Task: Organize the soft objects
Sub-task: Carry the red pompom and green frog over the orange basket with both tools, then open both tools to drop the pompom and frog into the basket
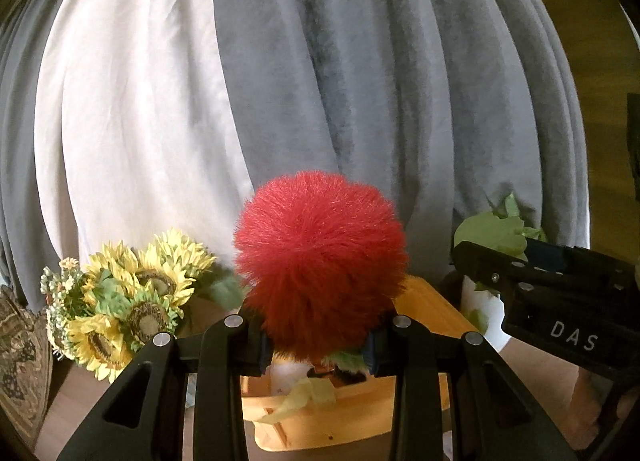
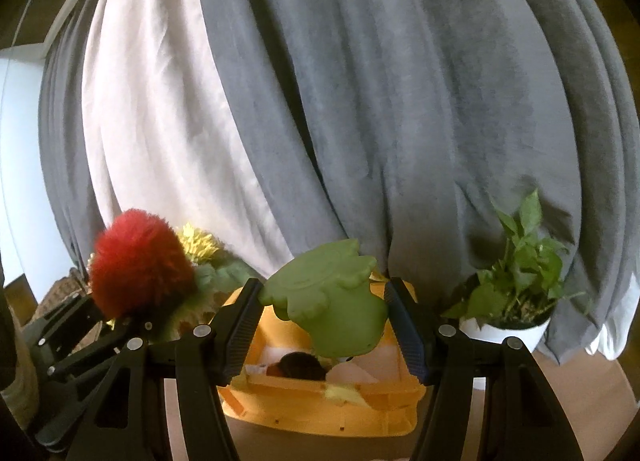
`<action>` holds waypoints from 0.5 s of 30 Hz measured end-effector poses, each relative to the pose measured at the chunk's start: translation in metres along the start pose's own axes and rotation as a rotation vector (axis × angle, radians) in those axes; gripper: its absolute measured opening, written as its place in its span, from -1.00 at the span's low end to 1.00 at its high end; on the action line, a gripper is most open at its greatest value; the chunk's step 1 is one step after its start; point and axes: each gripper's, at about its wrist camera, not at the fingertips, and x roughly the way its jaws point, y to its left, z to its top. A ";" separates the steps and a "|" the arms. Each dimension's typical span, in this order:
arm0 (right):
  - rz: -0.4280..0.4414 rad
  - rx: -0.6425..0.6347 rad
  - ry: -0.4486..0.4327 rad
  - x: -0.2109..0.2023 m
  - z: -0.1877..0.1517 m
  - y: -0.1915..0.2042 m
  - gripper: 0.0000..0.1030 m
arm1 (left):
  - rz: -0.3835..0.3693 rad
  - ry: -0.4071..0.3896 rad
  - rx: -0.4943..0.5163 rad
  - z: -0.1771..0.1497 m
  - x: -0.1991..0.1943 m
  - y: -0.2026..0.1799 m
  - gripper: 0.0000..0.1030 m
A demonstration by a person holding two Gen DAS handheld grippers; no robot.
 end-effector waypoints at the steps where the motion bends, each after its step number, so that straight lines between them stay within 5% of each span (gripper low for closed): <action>1: 0.001 -0.001 0.002 0.005 0.001 0.000 0.23 | 0.004 0.002 -0.001 0.001 0.004 0.001 -0.35; 15: -0.047 -0.021 0.060 0.064 0.004 -0.007 0.23 | 0.021 0.070 0.029 -0.004 0.071 0.008 -0.34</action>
